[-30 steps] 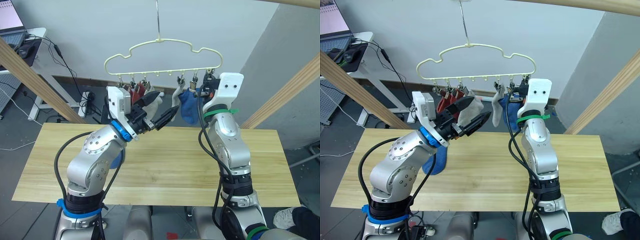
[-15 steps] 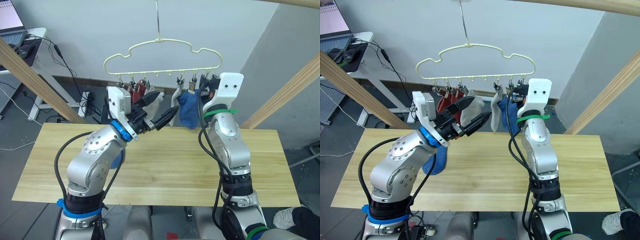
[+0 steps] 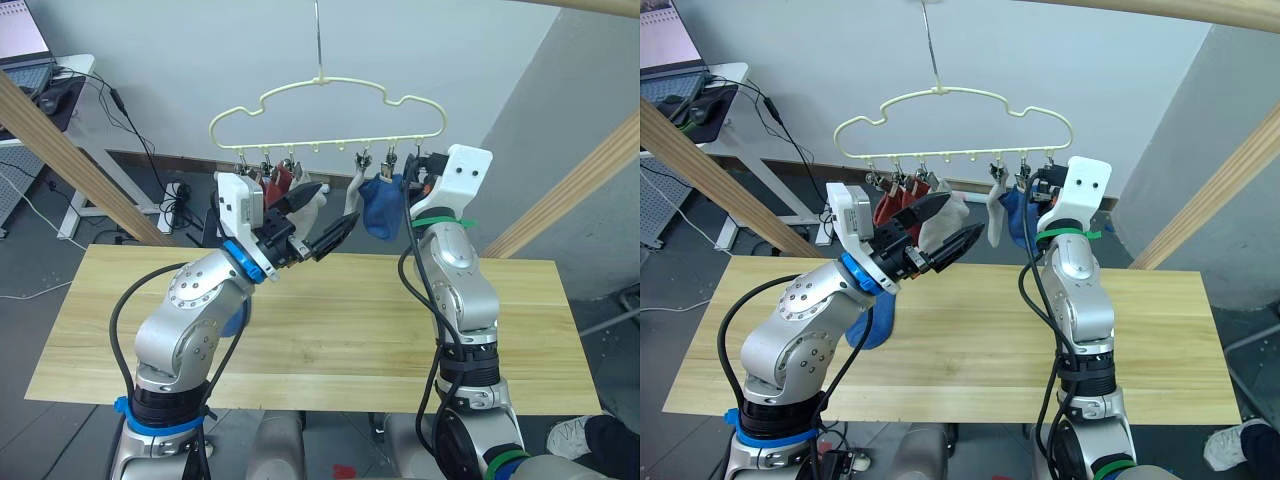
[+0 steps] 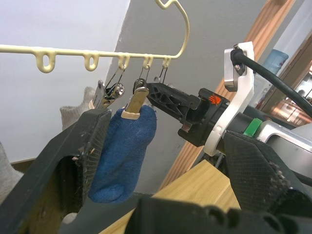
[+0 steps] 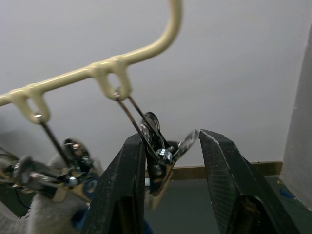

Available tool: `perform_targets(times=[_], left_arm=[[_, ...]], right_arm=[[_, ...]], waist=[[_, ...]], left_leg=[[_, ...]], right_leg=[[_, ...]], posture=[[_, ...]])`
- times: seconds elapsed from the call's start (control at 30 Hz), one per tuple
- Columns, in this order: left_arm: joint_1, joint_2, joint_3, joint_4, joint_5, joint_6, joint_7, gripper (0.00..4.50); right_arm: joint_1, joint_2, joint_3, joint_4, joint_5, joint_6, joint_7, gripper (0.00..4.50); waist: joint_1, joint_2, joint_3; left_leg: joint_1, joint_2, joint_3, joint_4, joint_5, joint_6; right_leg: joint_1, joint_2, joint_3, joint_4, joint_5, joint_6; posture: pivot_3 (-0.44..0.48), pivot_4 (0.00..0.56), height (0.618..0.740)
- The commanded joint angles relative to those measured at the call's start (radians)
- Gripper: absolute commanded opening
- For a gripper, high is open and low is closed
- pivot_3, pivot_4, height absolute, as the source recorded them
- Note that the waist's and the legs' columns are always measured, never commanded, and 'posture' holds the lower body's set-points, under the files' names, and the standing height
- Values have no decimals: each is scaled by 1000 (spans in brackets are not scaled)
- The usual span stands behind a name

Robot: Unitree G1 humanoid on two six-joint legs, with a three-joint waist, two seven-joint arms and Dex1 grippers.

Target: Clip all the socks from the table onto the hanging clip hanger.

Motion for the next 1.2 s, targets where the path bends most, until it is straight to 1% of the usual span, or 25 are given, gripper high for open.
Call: perform_targets(times=[0.03, 0.43, 0.93, 1.03, 1.1, 1.17, 1.2], left_arm=[[-5, -4, -2, -43, -7, -18, 7, 4172], [0, -4, -9, -51, -11, -19, 12, 4172], [4, -6, -11, -55, -10, -20, 13, 4172], [6, -7, -12, -55, -11, -20, 13, 4172], [6, -8, -12, -55, -11, -19, 14, 4172], [7, -9, -14, -56, -11, -18, 16, 4172], [9, -10, -15, -58, -10, -18, 17, 4172]], right_arm=[[-27, 31, 12, -35, 2, -19, -16, 1729], [-39, 17, 38, -39, 2, -39, -8, 1729], [-41, 16, 26, -47, 9, -38, -17, 1729], [-40, 16, 25, -47, 11, -42, -16, 1133], [-41, 16, 24, -46, 14, -46, -14, 569], [-41, 4, 21, -45, 18, -47, -4, 154], [-41, -5, 19, -46, 21, -44, 4, 15]], waist=[[0, 0, 0], [0, 0, 0], [0, 0, 0], [0, 0, 0], [0, 0, 0], [0, 0, 0], [0, 0, 0]], left_leg=[[0, 0, 0, 0, 0, 0], [0, 0, 0, 0, 0, 0], [0, 0, 0, 0, 0, 0], [0, 0, 0, 0, 0, 0], [0, 0, 0, 0, 0, 0], [0, 0, 0, 0, 0, 0], [0, 0, 0, 0, 0, 0]], right_leg=[[0, 0, 0, 0, 0, 0], [0, 0, 0, 0, -1, 2], [0, 0, 0, 0, -1, 2], [0, 0, 0, 0, -1, 2], [0, 0, 0, 0, -1, 2], [0, 0, 0, 0, -1, 2], [0, 0, 0, 0, -1, 2]], posture=[[92, 304, 740], [95, 303, 740], [92, 305, 740], [89, 308, 740], [89, 308, 740], [89, 312, 740], [89, 312, 740]])
